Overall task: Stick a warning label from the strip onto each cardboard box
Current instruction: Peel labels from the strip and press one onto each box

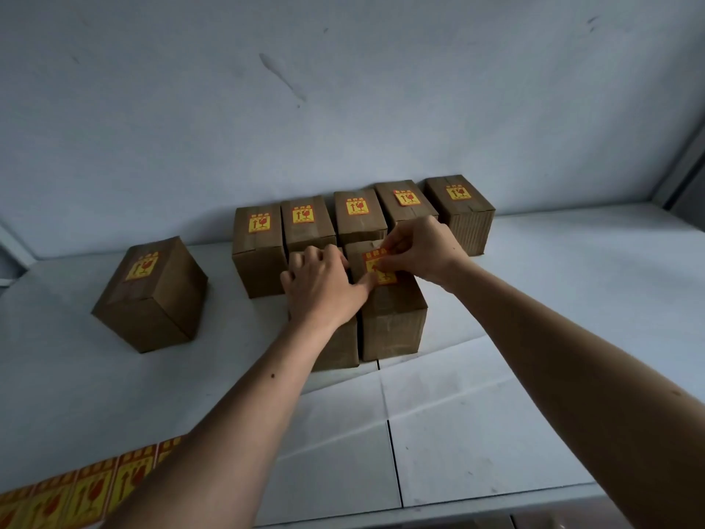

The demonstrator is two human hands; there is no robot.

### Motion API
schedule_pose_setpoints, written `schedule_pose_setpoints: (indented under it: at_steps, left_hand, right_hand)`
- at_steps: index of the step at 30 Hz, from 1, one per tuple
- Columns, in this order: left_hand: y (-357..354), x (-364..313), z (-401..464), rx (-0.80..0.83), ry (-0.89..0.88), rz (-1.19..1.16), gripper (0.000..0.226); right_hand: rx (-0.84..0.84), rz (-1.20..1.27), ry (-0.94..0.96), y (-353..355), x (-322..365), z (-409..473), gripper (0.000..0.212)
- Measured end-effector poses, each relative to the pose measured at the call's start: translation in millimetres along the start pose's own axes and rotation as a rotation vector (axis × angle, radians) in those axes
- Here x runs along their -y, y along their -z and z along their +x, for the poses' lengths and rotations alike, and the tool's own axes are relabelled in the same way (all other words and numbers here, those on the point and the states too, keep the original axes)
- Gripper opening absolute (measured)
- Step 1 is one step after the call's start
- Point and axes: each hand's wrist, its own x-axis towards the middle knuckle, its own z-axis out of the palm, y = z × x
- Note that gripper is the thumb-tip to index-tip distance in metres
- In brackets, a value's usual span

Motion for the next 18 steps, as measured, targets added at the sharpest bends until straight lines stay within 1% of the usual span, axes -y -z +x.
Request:
schedule_pose_setpoints:
  at_steps: [4, 7, 10, 12, 15, 18]
  left_hand:
    - [0.2, 1.5, 1.0, 0.008, 0.009, -0.023, 0.054]
    - [2.2, -1.9, 0.3, 0.005, -0.017, -0.037, 0.054]
    - [5.2, -4.3, -1.4, 0.015, -0.091, -0.055, 0.05]
    - [6.3, -4.4, -1.8, 0.038, -0.151, -0.021, 0.047]
    - [7.2, -2.7, 0.0, 0.069, -0.199, 0.037, 0.043]
    - [9.5, -0.2, 2.3, 0.087, -0.224, 0.067, 0.042]
  right_hand:
    - [-0.073, 0.009, -0.041, -6.5, -0.9, 4.7, 0.039]
    - [-0.121, 0.0, -0.097, -14.8, -1.4, 12.2, 0.036]
    - [-0.156, 0.007, -0.165, -20.4, -5.9, 15.3, 0.032]
    - [-0.159, 0.047, -0.174, -20.1, -8.9, 10.9, 0.029]
    - [-0.099, 0.14, -0.197, -13.7, -13.2, 1.2, 0.027]
    - [0.027, 0.235, -0.254, -4.6, -14.3, -8.5, 0.032]
